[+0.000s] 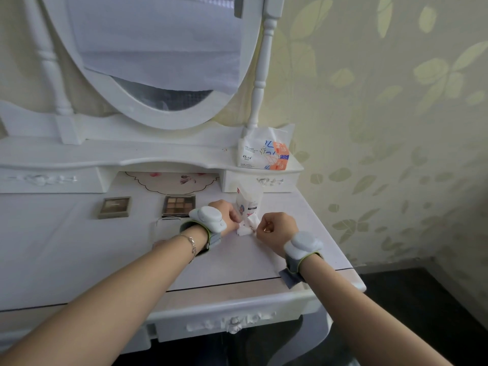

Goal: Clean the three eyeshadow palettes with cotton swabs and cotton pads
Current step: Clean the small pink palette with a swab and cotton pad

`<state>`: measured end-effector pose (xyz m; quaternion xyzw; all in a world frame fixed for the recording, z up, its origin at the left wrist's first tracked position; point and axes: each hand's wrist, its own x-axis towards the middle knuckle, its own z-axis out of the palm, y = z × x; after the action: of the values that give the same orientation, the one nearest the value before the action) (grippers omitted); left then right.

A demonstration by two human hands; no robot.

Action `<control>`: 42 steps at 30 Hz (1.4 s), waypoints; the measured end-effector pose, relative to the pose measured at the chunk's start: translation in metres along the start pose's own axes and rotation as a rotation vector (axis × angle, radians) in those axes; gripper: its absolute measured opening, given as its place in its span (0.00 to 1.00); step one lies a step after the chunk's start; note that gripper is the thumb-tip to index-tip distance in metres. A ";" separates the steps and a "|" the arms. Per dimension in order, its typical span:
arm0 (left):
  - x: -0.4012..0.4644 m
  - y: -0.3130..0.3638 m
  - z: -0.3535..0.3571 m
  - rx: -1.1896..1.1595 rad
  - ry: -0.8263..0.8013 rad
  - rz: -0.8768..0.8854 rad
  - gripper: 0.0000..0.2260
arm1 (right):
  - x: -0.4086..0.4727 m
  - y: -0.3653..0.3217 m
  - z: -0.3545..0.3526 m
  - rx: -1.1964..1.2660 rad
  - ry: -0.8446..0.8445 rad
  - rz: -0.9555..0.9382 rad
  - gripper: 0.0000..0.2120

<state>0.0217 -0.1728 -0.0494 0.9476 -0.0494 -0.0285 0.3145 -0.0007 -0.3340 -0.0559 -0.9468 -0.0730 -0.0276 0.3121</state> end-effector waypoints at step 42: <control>-0.001 0.005 -0.009 0.109 -0.066 -0.027 0.07 | 0.002 -0.029 -0.031 0.643 -0.302 0.520 0.09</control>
<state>0.0215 -0.1717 -0.0392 0.9624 -0.0487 -0.0614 0.2600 -0.0038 -0.3294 -0.0144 -0.7818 0.1180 0.2149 0.5733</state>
